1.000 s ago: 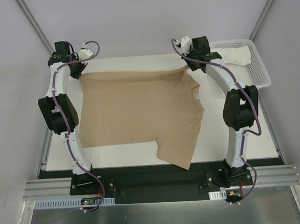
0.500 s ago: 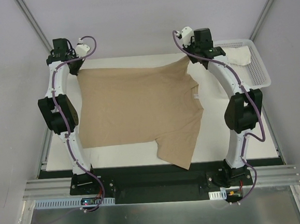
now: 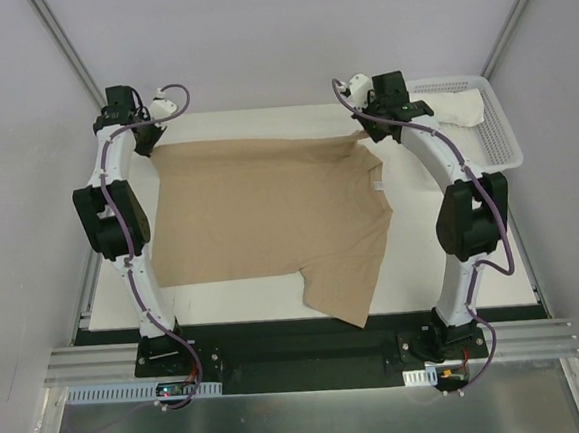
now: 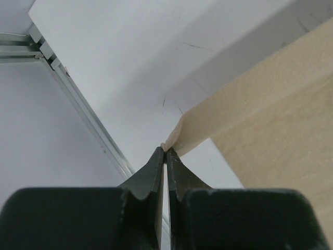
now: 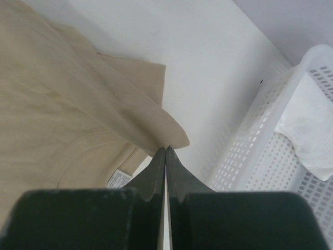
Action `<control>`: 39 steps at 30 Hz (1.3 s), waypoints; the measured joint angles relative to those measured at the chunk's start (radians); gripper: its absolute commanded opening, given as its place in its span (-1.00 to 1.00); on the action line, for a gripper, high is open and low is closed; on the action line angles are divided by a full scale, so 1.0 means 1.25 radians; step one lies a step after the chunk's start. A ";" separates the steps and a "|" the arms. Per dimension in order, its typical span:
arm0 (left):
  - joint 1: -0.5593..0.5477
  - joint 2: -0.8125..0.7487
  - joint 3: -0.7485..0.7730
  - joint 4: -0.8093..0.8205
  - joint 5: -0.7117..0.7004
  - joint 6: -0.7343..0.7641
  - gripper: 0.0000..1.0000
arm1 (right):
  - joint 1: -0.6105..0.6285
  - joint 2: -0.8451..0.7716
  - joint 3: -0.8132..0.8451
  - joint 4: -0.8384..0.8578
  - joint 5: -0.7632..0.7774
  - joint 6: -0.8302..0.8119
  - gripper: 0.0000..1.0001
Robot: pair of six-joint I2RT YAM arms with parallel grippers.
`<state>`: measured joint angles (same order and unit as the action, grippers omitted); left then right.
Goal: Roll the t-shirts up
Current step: Fold the T-shirt at the center of the board.
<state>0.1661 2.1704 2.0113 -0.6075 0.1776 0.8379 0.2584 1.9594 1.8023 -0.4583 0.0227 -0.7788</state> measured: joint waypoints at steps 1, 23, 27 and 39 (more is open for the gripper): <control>0.003 -0.001 -0.005 0.002 0.001 0.005 -1.00 | 0.000 -0.009 -0.014 -0.006 -0.002 0.000 -0.99; 0.015 -0.125 -0.296 0.014 -0.004 0.108 -1.00 | 0.007 -0.138 -0.244 -0.108 -0.057 0.032 -0.99; 0.015 -0.133 -0.338 0.016 -0.004 0.100 -1.00 | 0.016 -0.140 -0.268 -0.120 -0.067 0.039 -0.99; 0.015 -0.168 -0.417 0.020 -0.006 0.090 -1.00 | 0.031 -0.164 -0.314 -0.136 -0.089 0.055 -0.99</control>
<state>0.1852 1.9606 1.4902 -0.5827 0.1699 0.9501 0.2970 1.7550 1.4101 -0.6289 -0.0879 -0.7097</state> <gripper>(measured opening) 0.008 0.009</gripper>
